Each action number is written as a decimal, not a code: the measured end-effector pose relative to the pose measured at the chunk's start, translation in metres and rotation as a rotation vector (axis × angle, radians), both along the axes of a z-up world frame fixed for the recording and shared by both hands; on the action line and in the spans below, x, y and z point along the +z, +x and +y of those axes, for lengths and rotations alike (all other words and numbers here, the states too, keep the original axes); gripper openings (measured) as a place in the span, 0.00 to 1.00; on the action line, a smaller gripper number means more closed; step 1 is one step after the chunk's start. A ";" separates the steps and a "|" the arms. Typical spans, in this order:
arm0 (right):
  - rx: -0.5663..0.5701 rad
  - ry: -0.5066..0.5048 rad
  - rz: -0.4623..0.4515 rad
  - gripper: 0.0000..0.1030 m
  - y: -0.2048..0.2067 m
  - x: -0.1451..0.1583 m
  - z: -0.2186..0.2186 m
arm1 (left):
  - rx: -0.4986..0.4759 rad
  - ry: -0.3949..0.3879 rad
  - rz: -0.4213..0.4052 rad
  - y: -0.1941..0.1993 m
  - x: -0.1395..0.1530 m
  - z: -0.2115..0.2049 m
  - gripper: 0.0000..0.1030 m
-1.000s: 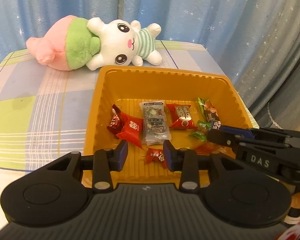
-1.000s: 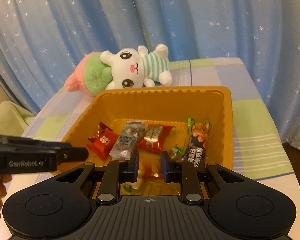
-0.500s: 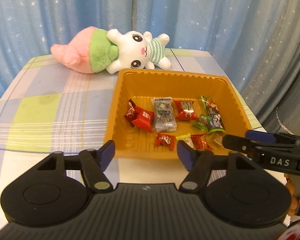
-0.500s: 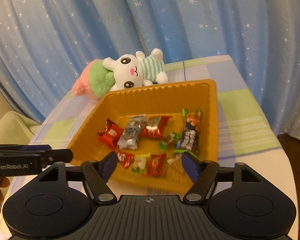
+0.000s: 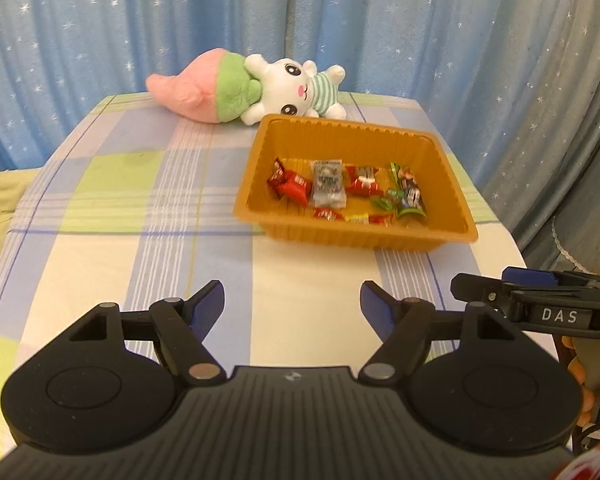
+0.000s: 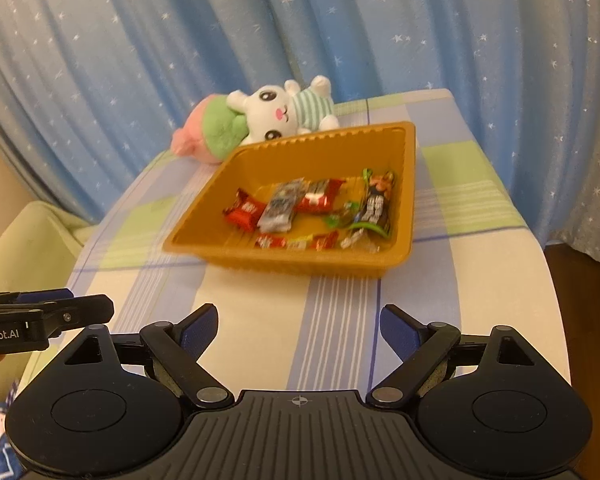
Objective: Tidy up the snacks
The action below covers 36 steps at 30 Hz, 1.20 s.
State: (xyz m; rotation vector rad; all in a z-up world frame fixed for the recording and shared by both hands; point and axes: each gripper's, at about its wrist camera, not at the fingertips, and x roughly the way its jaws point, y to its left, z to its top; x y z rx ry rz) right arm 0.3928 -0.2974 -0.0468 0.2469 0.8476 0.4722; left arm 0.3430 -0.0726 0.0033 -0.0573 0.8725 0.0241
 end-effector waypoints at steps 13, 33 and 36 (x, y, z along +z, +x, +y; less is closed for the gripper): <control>0.009 -0.042 0.017 0.85 -0.078 0.011 0.010 | -0.039 -0.005 0.053 -0.070 -0.004 0.004 0.71; -0.075 -0.098 0.058 0.85 -0.175 0.010 0.047 | -0.134 -0.026 0.086 -0.144 -0.016 0.037 0.71; -0.078 -0.103 0.059 0.85 -0.183 0.010 0.051 | -0.141 -0.027 0.089 -0.151 -0.018 0.040 0.71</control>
